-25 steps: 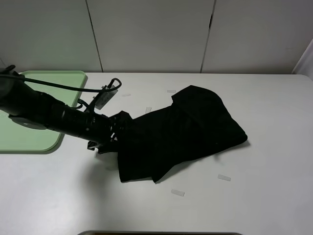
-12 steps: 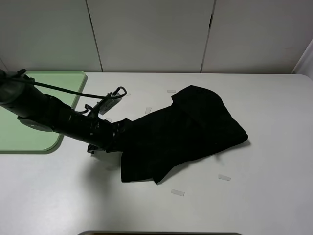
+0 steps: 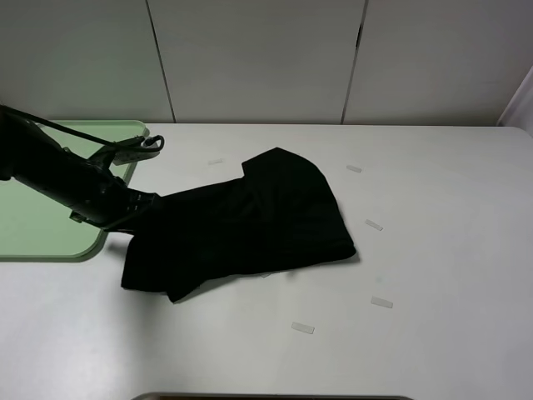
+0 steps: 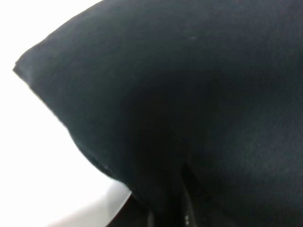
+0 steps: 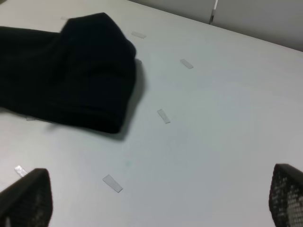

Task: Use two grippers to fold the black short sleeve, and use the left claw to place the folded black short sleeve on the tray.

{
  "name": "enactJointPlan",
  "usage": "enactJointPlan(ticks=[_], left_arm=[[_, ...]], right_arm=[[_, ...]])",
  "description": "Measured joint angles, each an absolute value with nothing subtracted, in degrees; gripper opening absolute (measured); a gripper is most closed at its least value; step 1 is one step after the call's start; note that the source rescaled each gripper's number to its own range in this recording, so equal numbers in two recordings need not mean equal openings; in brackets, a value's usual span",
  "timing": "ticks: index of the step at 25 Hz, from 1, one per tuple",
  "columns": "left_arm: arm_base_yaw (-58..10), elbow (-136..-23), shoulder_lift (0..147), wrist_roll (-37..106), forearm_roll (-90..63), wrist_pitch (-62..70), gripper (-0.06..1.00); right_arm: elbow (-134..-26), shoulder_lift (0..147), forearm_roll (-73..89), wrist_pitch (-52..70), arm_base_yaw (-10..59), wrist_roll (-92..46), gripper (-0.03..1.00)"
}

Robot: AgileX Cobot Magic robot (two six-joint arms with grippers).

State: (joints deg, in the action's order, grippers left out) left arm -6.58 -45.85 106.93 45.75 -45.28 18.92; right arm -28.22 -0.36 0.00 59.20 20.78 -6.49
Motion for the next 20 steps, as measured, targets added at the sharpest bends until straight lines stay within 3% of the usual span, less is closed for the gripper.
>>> enactJointPlan(ticks=[6,10,20], left_arm=[[-5.42,-52.73,106.75,36.7,-17.01,25.4,0.03],[-5.42,-58.91,106.75,30.84,-8.05,32.78,0.03],[-8.07,-72.2,106.68,26.7,-19.73,51.58,0.03]], right_arm=[[-28.22,-0.36,0.0,59.2,20.78,-6.49,1.0],[-28.22,-0.36,0.0,59.2,20.78,-6.49,1.0],[-28.22,-0.36,0.0,59.2,20.78,-6.49,1.0]])
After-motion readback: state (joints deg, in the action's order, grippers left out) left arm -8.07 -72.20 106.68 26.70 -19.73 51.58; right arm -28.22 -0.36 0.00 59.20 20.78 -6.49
